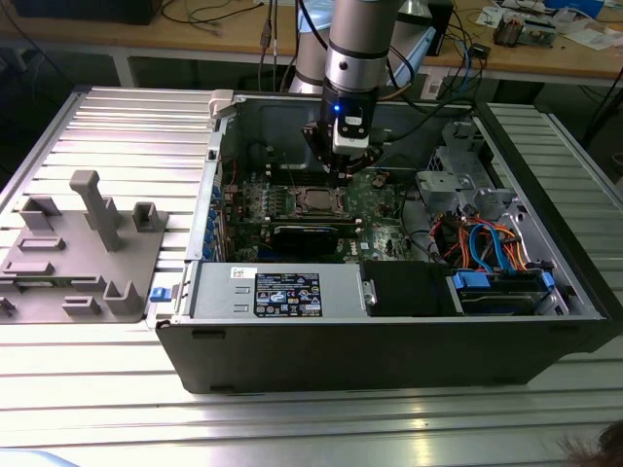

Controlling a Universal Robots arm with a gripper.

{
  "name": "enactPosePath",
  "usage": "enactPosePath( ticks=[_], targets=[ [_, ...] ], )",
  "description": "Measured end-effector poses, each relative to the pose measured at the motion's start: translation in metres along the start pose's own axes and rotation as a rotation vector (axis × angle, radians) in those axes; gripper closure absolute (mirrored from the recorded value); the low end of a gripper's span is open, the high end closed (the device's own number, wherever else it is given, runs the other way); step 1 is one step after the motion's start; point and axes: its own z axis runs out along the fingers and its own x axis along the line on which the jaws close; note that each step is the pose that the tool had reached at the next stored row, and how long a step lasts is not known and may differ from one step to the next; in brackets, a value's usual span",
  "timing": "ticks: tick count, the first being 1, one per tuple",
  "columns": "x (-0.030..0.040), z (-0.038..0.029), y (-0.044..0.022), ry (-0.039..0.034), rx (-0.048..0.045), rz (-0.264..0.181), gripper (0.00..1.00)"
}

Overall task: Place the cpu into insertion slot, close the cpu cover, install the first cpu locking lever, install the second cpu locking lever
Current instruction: 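Install the first cpu locking lever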

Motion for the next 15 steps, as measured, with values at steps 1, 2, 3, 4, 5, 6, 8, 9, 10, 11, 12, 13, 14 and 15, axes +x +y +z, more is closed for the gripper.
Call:
enactPosePath(
  ticks=[1,2,3,4,5,6,8,9,10,11,12,13,14,15],
  targets=[
    [0.0,0.0,0.0,-0.0001,0.0,-0.001,0.89],
    [0.0,0.0,0.0,-0.0001,0.0,-0.002,0.89],
    [0.0,0.0,0.0,-0.0002,0.0,-0.004,0.89],
    [0.0,0.0,0.0,-0.0002,0.0,-0.006,0.89],
    [0.0,0.0,0.0,-0.0002,0.0,-0.007,0.89],
    [0.0,0.0,0.0,-0.0003,0.0,-0.008,0.89],
    [0.0,0.0,0.0,-0.0004,0.0,-0.011,0.89],
    [0.0,0.0,0.0,-0.0005,0.0,-0.012,0.89],
    [0.0,0.0,0.0,-0.0005,0.0,-0.014,0.89],
    [0.0,0.0,0.0,-0.0005,0.0,-0.015,0.89],
    [0.0,0.0,0.0,-0.0006,0.0,-0.016,0.89],
    [0.0,0.0,0.0,-0.0007,-0.0001,-0.018,0.89],
    [0.0,0.0,0.0,-0.0007,0.0,-0.019,0.89],
    [0.0,0.0,0.0,-0.0007,0.0,-0.02,0.89]
  ],
)
